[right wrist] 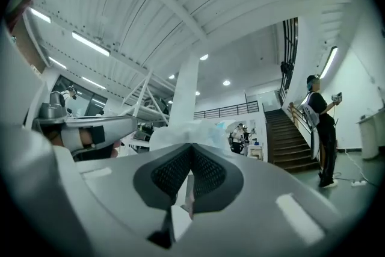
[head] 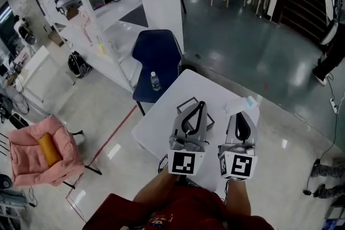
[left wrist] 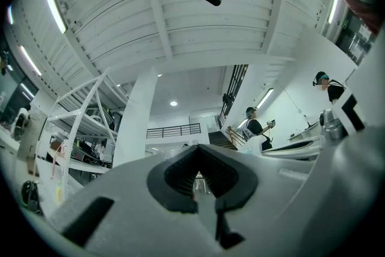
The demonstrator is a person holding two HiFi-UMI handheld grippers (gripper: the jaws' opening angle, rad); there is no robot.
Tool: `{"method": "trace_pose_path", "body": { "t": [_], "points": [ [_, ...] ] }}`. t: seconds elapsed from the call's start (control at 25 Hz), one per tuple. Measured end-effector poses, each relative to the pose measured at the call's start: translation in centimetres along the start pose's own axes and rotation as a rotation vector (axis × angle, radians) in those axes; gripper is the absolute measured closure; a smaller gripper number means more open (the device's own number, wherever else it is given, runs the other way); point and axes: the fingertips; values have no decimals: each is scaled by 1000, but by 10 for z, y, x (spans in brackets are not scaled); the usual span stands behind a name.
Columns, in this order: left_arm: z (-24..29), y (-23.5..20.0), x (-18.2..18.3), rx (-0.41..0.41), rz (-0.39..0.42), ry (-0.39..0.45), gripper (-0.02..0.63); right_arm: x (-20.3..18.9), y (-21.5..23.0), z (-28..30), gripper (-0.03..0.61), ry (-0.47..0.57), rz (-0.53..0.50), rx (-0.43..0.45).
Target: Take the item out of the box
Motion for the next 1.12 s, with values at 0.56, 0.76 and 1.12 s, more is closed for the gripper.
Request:
{"method": "trace_pose_path", "body": {
  "t": [0.56,0.76,1.12],
  "points": [
    [-7,6,6,-24,22,5,611,26,6,-13,577,152,-7,-83],
    [-10,6,7,-24,8,14,611,26,7,-15,578,154,-20,-93],
    [-12,18,9,-50,-13,30,612,30,12,-27,578,150,-52,-111]
  ]
}}
Point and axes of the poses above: the fingertips, and each gripper's own axes: z forward along the fingers, y to its right, x out of its top, and after that the axes turned 3 degrees about z, right-handed
